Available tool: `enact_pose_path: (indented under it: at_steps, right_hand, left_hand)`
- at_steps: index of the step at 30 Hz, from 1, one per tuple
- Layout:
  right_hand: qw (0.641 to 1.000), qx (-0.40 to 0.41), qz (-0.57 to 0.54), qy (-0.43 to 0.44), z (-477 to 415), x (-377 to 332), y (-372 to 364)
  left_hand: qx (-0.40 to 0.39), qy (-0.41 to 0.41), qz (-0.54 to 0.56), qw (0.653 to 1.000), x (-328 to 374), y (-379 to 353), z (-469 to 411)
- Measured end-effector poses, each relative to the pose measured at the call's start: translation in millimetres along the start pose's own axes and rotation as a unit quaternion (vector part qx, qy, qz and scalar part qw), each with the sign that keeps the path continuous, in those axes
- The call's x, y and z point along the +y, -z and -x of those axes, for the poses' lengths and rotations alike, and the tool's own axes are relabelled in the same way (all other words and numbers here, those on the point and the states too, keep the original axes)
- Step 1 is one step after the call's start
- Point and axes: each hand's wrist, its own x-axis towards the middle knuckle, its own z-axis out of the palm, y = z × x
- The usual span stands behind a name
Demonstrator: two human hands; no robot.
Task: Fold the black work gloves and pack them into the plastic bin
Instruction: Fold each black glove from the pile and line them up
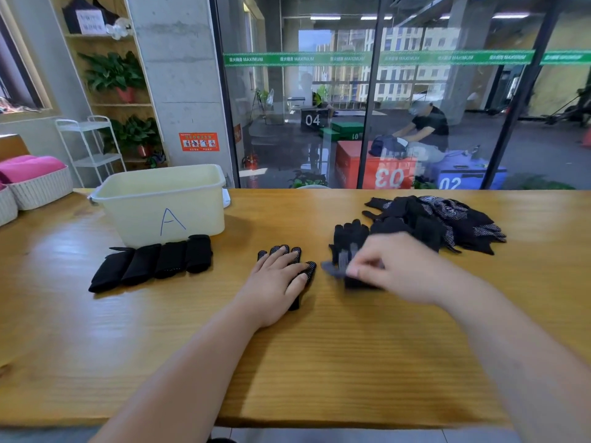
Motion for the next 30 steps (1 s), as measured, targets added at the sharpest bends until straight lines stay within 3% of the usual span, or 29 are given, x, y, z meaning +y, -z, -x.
enact_pose_path:
  at_steps: [2,6,10,12,17,21,25,30]
  right_hand:
    - [0.996,-0.06,0.046,-0.04,9,4,-30]
    - [0.995,0.037,0.042,-0.078,8,12,-67]
    - [0.989,-0.103,0.052,-0.095,6,5,-89]
    - [0.984,-0.136,0.06,-0.096,8,5,-86]
    - [0.99,-0.096,0.057,-0.087,0,-1,-77]
    - [0.983,-0.133,0.079,-0.1,-10,-2,-93]
    - [0.987,-0.08,0.071,-0.12,-34,5,-92]
    - [0.979,-0.101,0.074,-0.159,-73,25,-96]
  left_hand:
    - [0.005,0.001,0.009,1.0,0,-1,0]
    - [0.025,0.006,0.031,0.999,-2,-3,-1]
    - [0.02,0.009,0.038,0.999,-1,-2,1]
    - [0.015,0.008,0.034,0.999,-1,-1,2]
    - [0.011,0.009,0.036,0.999,0,0,1]
    - [-0.003,0.008,0.03,1.0,1,0,2]
    - [-0.006,0.011,0.027,1.0,1,-1,0]
    - [-0.007,0.016,0.028,0.999,-1,-2,0]
